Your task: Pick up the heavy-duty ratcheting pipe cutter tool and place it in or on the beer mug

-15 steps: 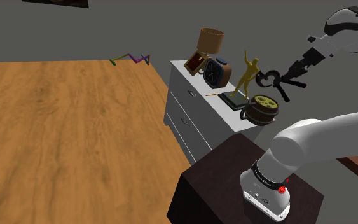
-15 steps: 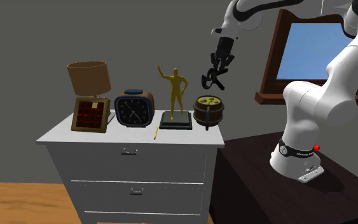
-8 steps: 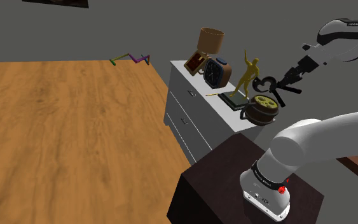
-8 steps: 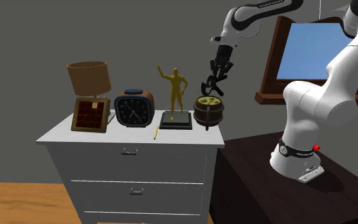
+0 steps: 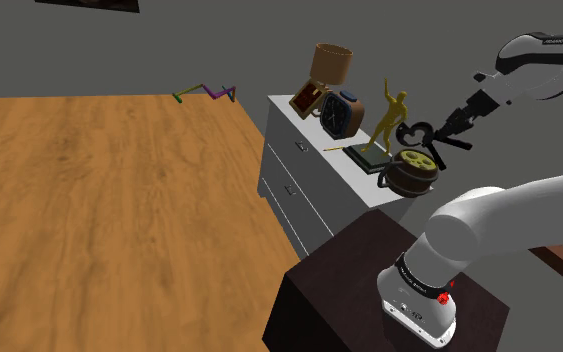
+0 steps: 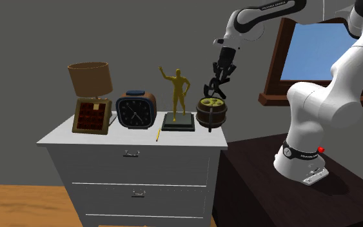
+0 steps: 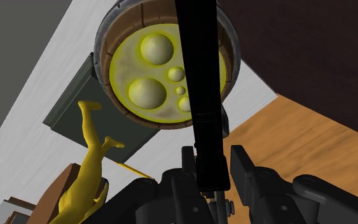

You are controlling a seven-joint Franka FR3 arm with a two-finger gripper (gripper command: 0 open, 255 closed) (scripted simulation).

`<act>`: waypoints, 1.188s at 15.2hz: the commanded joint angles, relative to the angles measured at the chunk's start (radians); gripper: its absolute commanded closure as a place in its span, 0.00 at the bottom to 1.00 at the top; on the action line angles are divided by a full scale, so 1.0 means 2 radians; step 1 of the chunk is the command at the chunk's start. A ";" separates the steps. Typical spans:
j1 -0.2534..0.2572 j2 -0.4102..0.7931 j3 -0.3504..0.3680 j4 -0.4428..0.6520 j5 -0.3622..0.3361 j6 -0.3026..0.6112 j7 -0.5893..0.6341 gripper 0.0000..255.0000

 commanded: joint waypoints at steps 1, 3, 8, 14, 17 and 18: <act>0.000 0.000 0.000 0.000 0.000 0.000 0.000 1.00; 0.000 0.000 0.000 0.000 0.000 0.000 0.000 0.00; -0.002 -0.002 0.003 0.015 0.000 -0.017 0.001 0.00; -0.004 -0.005 0.010 0.059 0.002 -0.064 0.000 0.00; -0.004 -0.005 0.010 0.059 0.002 -0.064 0.000 0.00; -0.004 -0.005 0.010 0.059 0.002 -0.064 0.000 0.00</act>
